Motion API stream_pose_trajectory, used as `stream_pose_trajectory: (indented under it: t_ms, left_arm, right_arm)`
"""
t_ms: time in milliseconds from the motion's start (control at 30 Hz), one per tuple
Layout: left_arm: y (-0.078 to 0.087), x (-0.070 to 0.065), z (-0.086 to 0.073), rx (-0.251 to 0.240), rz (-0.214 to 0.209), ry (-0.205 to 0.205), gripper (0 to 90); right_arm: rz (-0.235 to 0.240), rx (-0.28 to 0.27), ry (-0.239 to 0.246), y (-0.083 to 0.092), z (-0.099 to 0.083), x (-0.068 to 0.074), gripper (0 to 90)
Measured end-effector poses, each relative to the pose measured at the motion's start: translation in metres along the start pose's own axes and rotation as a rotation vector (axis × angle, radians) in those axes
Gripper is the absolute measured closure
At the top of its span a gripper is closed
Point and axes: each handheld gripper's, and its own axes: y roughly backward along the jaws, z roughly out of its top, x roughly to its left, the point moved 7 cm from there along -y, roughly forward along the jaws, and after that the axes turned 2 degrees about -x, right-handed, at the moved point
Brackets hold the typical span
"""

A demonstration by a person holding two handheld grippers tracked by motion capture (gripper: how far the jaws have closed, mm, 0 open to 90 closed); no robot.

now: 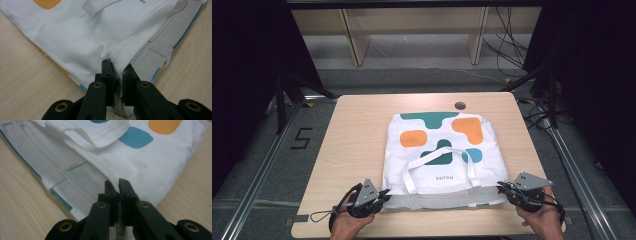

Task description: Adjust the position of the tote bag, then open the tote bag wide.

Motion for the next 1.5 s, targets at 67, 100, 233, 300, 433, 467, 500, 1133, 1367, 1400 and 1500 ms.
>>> stream_pose_trajectory:
  t_ms: [67, 100, 233, 300, 433, 467, 500, 1133, 1367, 1400, 1500]
  left_arm:
    - [-0.001, -0.004, 0.001, -0.023, -0.006, 0.035, 83.0]
    - [0.0, -0.004, 0.001, -0.018, -0.008, 0.036, 83.0]
    - [0.003, -0.003, 0.001, -0.014, -0.009, -0.001, 83.0]
    - [0.004, -0.004, 0.003, -0.022, -0.004, 0.024, 83.2]
    - [0.01, -0.003, 0.011, -0.036, 0.022, -0.027, 85.3]
    - [0.012, -0.003, 0.012, -0.042, 0.023, -0.023, 85.3]
    - [0.012, -0.003, 0.014, -0.056, 0.023, -0.007, 85.4]
    - [0.066, 0.031, 0.103, -0.246, 0.109, -0.005, 86.8]
    - [0.1, 0.035, 0.147, -0.315, 0.143, -0.089, 87.2]
    - [0.105, 0.034, 0.155, -0.333, 0.146, -0.118, 87.3]
    - [0.119, 0.03, 0.171, -0.384, 0.155, -0.135, 87.3]
  right_arm:
    - [0.008, 0.005, -0.011, 0.001, 0.0, 0.001, 86.3]
    - [0.008, 0.005, -0.011, 0.001, 0.0, 0.001, 86.3]
    - [-0.006, -0.012, 0.005, 0.002, 0.002, -0.001, 86.3]
    - [-0.008, -0.02, 0.012, 0.002, 0.003, -0.001, 86.3]
    - [-0.005, -0.036, 0.007, 0.004, 0.006, 0.0, 86.7]
    - [-0.005, -0.037, 0.011, 0.005, 0.006, 0.0, 86.7]
    - [-0.003, -0.04, 0.009, 0.006, 0.006, 0.001, 86.9]
    - [-0.048, -0.309, 0.034, 0.057, 0.102, -0.025, 88.0]
    - [-0.066, -0.349, 0.073, 0.084, 0.138, -0.034, 88.3]
    - [-0.066, -0.35, 0.07, 0.089, 0.142, -0.034, 88.3]
    - [-0.085, -0.379, 0.094, 0.103, 0.155, -0.036, 88.3]
